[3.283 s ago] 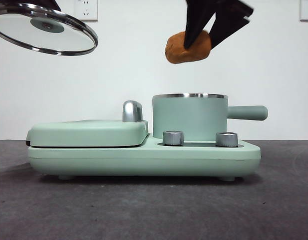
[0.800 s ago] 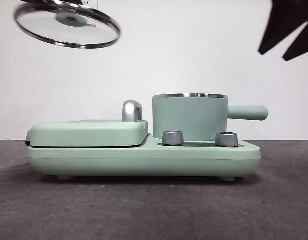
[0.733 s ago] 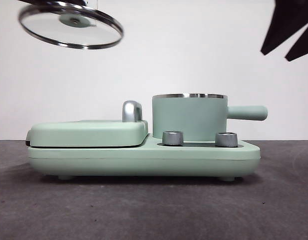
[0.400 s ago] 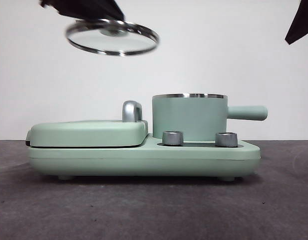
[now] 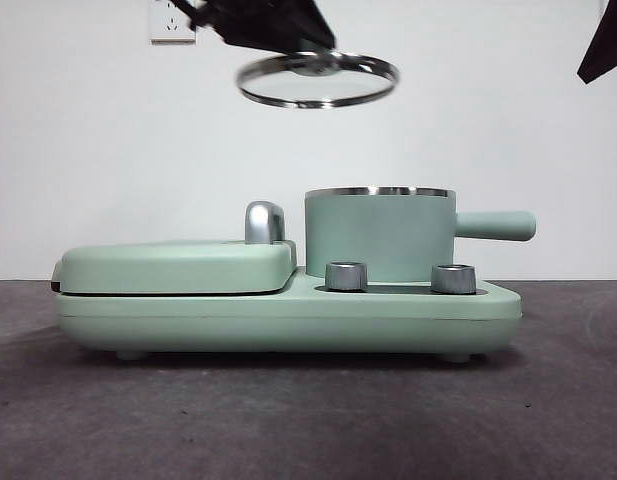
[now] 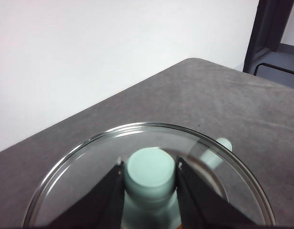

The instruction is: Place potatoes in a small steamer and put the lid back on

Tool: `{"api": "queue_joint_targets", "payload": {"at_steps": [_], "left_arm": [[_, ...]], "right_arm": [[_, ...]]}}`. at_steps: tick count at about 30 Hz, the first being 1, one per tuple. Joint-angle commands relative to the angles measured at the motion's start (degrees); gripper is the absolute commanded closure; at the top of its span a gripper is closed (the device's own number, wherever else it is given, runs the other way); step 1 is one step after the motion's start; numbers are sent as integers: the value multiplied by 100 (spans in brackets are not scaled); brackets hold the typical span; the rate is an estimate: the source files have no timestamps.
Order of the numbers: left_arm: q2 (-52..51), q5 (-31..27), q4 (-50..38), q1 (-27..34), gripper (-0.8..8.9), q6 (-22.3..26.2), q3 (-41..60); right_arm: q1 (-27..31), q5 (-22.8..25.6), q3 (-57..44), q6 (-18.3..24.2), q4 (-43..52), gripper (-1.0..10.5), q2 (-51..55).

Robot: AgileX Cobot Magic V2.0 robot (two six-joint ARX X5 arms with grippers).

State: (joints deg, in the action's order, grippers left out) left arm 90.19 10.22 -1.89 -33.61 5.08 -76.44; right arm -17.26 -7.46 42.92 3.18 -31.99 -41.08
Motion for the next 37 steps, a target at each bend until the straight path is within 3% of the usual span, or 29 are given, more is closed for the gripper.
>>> {"api": "queue_joint_targets", "payload": {"at_steps": [1,5,12,37], "left_arm": [[407,-7,-348,-98,806,-55,-417],[831,17,-623,-136,807,-308,-691],[1316,37,-1143,-140,808,-326,-782],[2142,369,-1440,-179,808,-271,-785]], "right_arm": [[-28,17,24,72,20,638,-37],[-28,26,24,76,20,638,-37],[-28,48,24,133,20,638,-37],[-28,313,24,201,17,638,-39]]}}
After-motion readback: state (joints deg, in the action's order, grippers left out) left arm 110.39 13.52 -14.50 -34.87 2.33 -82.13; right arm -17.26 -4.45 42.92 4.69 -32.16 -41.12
